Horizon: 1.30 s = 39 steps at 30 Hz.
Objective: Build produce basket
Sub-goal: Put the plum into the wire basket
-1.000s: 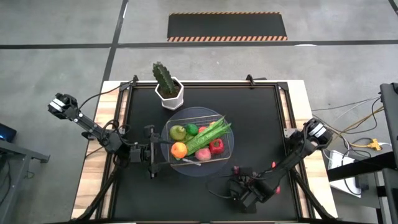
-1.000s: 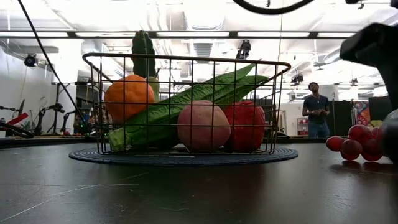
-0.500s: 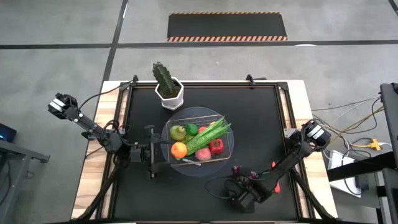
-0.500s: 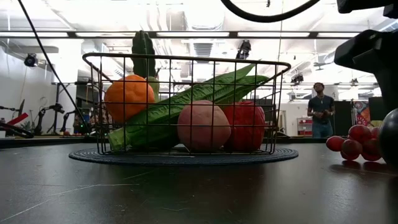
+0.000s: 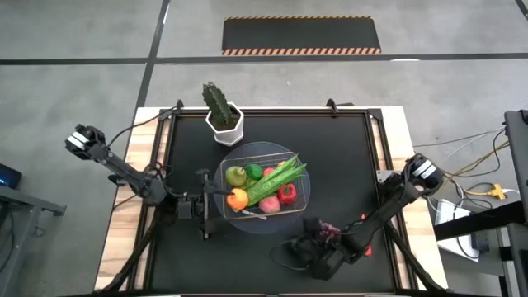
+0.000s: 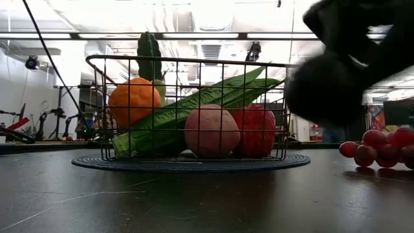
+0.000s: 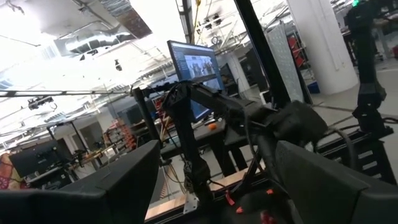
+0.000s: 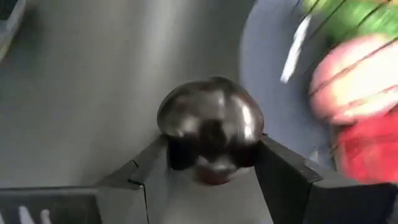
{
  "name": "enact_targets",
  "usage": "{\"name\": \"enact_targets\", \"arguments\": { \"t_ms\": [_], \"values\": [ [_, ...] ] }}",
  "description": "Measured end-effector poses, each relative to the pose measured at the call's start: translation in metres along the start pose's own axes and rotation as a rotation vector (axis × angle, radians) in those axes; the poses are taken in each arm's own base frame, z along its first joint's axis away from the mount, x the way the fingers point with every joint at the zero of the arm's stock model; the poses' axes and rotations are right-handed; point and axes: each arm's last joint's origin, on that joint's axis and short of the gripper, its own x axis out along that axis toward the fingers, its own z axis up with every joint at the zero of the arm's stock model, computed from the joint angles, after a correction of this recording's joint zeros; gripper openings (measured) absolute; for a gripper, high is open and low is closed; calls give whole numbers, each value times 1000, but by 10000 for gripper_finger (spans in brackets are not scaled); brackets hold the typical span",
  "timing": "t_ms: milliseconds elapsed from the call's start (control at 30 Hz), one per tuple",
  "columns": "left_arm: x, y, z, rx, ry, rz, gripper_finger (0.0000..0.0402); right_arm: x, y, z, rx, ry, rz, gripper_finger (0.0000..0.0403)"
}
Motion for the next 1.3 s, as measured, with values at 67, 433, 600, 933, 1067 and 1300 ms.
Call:
{"name": "enact_targets", "arguments": {
  "t_ms": [67, 433, 600, 933, 1067, 1300],
  "values": [
    [3, -2, -1, 13, 6, -7, 302, -2, -5, 0, -6, -113, -38, 188],
    [30, -24, -7, 175, 24, -76, 302, -26, -47, -13, 253, -1055, 64, 188],
    [53, -43, -15, 300, 33, -131, 302, -25, -68, -23, 347, -1256, 144, 188],
    [100, -69, -40, 512, 162, -58, 302, -21, -78, -23, 372, -1267, 127, 188],
    [114, -65, -49, 523, 220, 10, 302, -22, -77, -22, 347, -1273, 142, 188],
    [120, -61, -59, 521, 229, 37, 302, -22, -77, -22, 342, -1275, 138, 188]
  ]
}}
